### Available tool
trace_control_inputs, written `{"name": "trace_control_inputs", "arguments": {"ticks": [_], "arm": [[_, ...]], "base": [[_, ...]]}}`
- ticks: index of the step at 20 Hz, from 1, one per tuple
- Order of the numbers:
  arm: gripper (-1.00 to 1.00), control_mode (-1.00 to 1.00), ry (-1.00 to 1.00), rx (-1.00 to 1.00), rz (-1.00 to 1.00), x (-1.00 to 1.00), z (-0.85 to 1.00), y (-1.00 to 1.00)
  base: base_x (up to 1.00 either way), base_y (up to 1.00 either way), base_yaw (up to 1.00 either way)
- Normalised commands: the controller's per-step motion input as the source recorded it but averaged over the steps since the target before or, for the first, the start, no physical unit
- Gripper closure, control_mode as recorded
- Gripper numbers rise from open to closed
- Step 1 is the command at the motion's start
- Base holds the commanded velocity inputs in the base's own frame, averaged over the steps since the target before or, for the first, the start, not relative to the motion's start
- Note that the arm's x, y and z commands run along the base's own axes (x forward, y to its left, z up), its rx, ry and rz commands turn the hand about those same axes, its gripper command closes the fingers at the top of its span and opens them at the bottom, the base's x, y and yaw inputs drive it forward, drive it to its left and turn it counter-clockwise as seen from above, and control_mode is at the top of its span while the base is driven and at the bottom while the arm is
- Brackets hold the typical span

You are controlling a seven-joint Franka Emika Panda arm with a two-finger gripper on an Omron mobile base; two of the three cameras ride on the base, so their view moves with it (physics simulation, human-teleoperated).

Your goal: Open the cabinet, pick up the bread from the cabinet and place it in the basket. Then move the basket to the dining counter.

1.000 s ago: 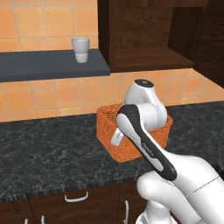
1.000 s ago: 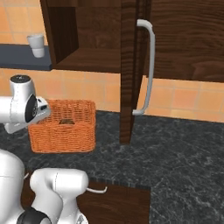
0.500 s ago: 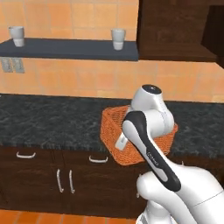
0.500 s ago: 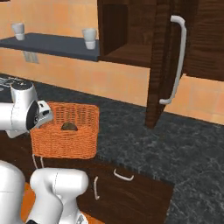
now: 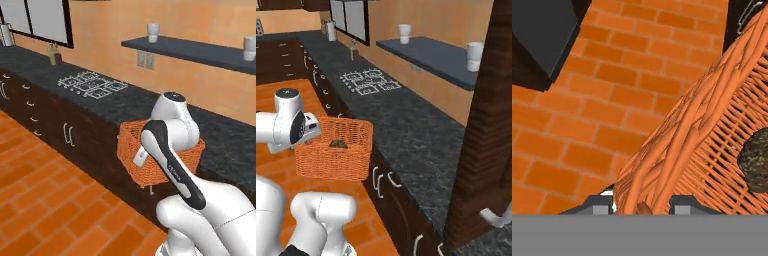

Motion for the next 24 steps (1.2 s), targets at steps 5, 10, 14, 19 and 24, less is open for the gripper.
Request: {"name": "trace_control_inputs", "arguments": {"ticks": [5, 10, 14, 19, 24], "arm": [[1.00, 1.00, 0.00, 0.00, 0.00, 0.00, 0.00, 0.00], [1.00, 1.00, 0.00, 0.00, 0.00, 0.00, 0.00, 0.00], [1.00, 1.00, 0.00, 0.00, 0.00, 0.00, 0.00, 0.00], [1.00, 1.00, 0.00, 0.00, 0.00, 0.00, 0.00, 0.00], [1.00, 1.00, 0.00, 0.00, 0.00, 0.00, 0.00, 0.00]], "base": [[0.00, 0.43, 0.94], [0.25, 0.63, 0.77], [0.57, 0.77, 0.63], [0.93, 1.00, 0.16], [0.91, 1.00, 0.04]]}}
